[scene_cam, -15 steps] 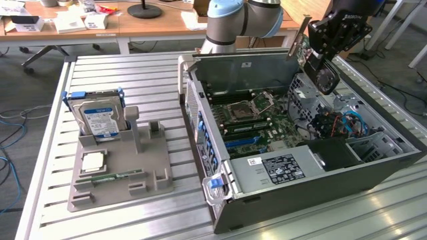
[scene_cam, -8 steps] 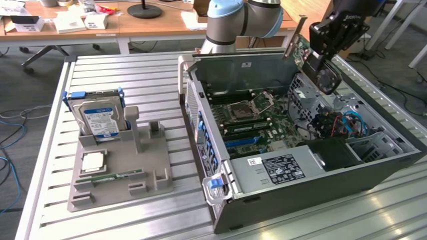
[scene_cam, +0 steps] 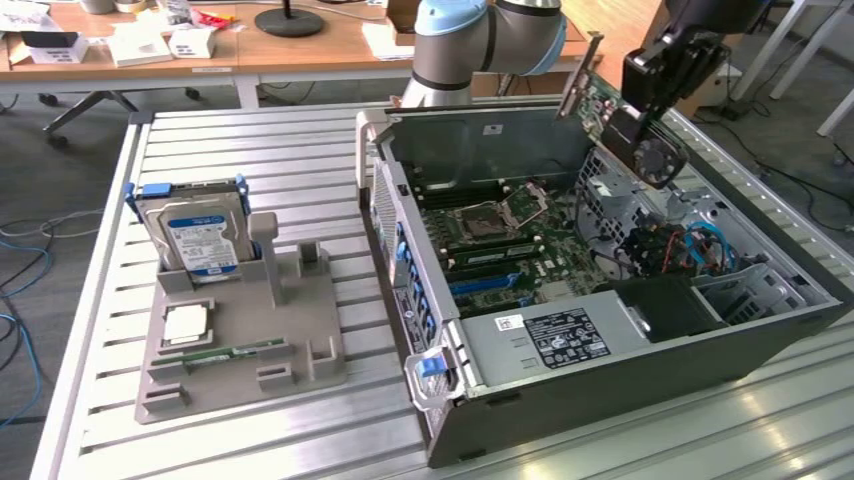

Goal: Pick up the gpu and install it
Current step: 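Insert the gpu into the slot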

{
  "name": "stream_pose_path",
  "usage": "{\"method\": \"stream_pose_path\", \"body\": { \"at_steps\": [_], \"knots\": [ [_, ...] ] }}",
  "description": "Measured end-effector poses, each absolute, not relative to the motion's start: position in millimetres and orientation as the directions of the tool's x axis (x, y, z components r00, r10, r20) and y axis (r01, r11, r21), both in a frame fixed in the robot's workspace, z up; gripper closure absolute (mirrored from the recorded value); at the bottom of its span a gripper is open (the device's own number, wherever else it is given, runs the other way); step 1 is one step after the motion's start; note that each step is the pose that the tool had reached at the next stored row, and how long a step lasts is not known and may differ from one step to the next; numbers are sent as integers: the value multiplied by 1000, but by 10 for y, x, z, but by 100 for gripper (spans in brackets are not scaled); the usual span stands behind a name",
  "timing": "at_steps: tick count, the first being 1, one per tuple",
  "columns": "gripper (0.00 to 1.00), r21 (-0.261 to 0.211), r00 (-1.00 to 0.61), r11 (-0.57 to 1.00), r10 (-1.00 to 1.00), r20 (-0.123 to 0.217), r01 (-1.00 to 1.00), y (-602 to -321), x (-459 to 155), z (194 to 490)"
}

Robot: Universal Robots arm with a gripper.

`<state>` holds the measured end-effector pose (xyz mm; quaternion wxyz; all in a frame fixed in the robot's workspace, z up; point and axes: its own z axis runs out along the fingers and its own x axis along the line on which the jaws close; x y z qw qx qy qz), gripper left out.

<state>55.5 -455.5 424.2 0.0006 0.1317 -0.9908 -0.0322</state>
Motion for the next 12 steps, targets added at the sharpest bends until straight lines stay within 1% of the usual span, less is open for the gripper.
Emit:
{"method": "stream_pose_path", "body": {
  "at_steps": [12],
  "knots": [
    [74,64,-886,884,-464,-7,-463,-4555,555,4227]
  ]
}}
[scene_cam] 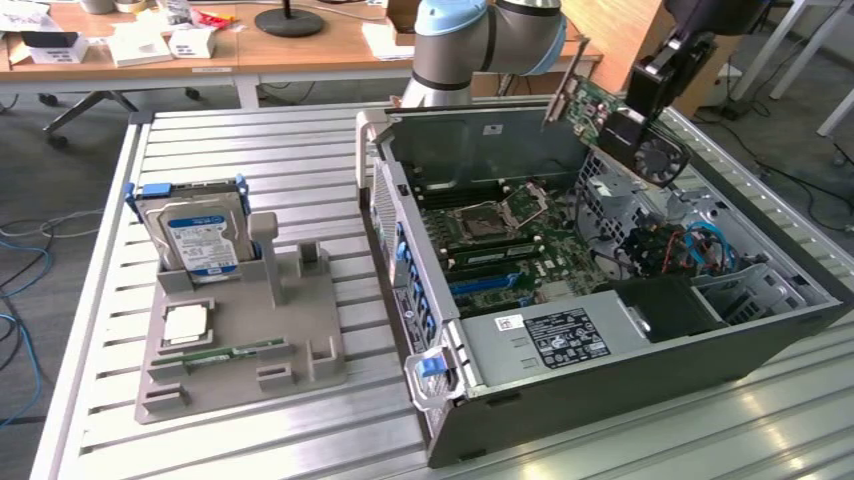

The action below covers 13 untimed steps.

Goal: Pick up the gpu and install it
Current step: 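Insert the gpu into the slot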

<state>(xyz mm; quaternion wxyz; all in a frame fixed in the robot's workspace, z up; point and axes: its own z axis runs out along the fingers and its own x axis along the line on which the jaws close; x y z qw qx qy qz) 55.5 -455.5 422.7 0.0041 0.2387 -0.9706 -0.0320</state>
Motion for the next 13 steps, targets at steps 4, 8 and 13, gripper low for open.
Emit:
{"method": "stream_pose_path", "body": {
  "at_steps": [4,8,13],
  "knots": [
    [74,64,-850,848,-527,-7,-527,-4555,555,4220],
    [74,64,-809,807,-588,-7,-587,-4555,555,4211],
    [74,64,-752,751,-659,-7,-658,-4556,555,4199]
  ]
}}
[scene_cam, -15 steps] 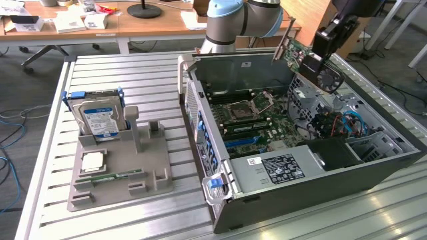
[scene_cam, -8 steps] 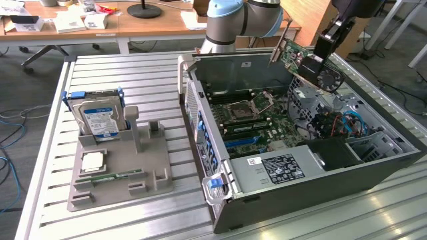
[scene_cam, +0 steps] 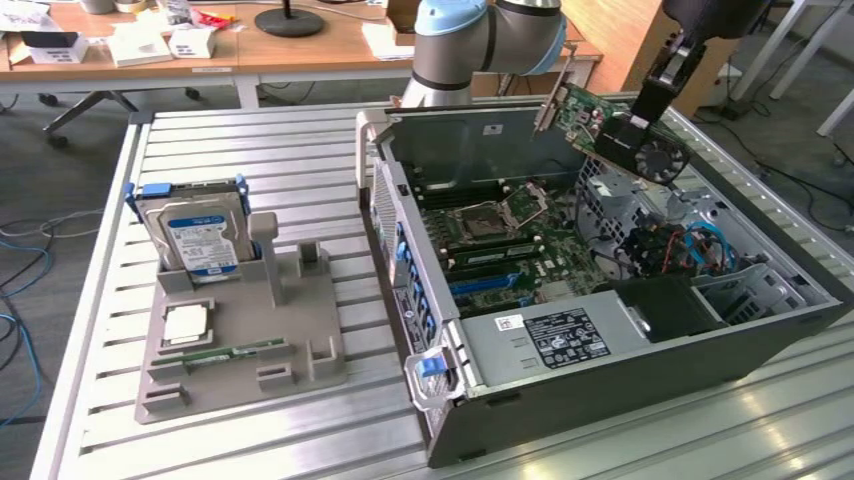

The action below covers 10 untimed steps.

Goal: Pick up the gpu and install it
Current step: 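Insert the gpu into the slot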

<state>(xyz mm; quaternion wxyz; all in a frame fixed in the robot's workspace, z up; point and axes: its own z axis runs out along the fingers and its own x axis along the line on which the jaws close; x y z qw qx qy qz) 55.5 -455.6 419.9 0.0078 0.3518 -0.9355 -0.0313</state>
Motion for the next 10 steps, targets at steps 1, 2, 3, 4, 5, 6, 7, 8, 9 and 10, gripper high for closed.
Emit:
{"method": "stream_pose_path", "body": {
  "at_steps": [1,2,3,4,5,6,7,8,9,10],
  "knots": [
    [74,64,-740,739,-672,-7,-671,-4556,555,4197],
    [74,64,-728,726,-685,-7,-684,-4555,555,4195],
    [74,64,-716,714,-698,-7,-697,-4556,555,4193],
    [74,64,-703,701,-711,-7,-710,-4556,555,4190],
    [74,64,-690,689,-724,-7,-722,-4556,555,4188],
    [74,64,-676,674,-737,-7,-736,-4556,555,4185],
    [74,64,-662,661,-749,-7,-748,-4555,555,4183],
    [74,64,-635,633,-772,-7,-771,-4556,556,4178],
    [74,64,-621,620,-784,-7,-782,-4555,555,4176],
    [74,64,-607,605,-795,-7,-793,-4555,556,4174]
  ]
}}
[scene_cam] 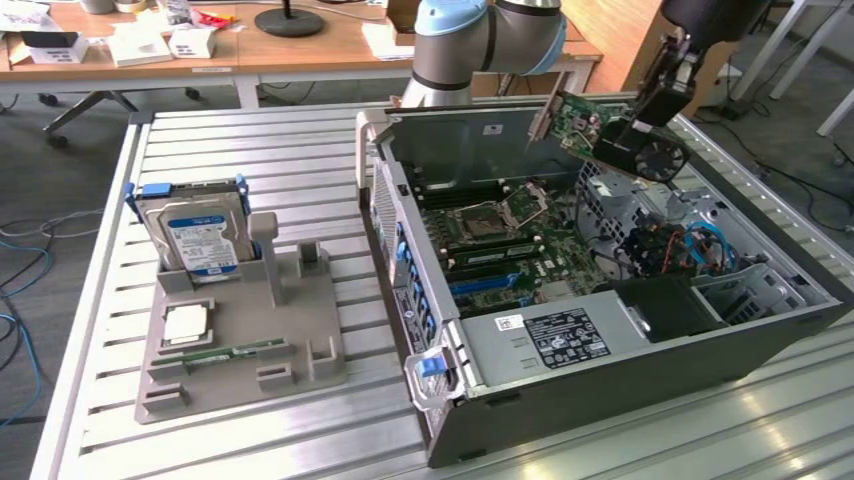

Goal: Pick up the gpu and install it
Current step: 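Insert the gpu into the slot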

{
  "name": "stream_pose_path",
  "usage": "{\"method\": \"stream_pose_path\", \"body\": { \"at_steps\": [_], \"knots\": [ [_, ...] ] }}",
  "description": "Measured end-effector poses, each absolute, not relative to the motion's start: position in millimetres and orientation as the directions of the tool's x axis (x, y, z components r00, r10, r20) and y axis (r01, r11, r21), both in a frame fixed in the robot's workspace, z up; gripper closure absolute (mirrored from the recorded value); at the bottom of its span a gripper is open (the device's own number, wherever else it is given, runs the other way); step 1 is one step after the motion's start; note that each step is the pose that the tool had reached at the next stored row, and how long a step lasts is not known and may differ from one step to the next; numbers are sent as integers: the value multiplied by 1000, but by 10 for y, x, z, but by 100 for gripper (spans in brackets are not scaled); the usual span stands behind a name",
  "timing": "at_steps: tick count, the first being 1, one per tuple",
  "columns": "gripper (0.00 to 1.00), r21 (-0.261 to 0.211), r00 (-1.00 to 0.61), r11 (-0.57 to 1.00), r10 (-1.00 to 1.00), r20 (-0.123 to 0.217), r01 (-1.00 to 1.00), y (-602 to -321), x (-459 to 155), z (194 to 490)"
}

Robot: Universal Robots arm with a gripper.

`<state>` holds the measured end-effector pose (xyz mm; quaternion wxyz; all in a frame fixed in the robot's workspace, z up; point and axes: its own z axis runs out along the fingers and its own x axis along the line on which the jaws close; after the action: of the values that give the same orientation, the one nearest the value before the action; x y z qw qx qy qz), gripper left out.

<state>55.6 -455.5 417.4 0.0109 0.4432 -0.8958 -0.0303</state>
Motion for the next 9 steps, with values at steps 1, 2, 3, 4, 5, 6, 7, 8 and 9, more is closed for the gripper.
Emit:
{"method": "stream_pose_path", "body": {
  "at_steps": [1,2,3,4,5,6,7,8,9],
  "knots": [
    [74,64,-593,591,-805,-7,-804,-4555,555,4171],
    [74,64,-578,576,-816,-7,-815,-4555,555,4169],
    [74,64,-562,560,-827,-7,-826,-4555,555,4166],
    [74,64,-547,545,-837,-7,-836,-4555,556,4163],
    [74,64,-532,530,-847,-7,-845,-4555,555,4160],
    [74,64,-516,515,-856,-7,-855,-4555,555,4156],
    [74,64,-501,499,-865,-7,-864,-4555,556,4152],
    [74,64,-485,484,-874,-8,-873,-4555,556,4149],
    [74,64,-469,468,-883,-8,-881,-4555,555,4145]
  ]
}}
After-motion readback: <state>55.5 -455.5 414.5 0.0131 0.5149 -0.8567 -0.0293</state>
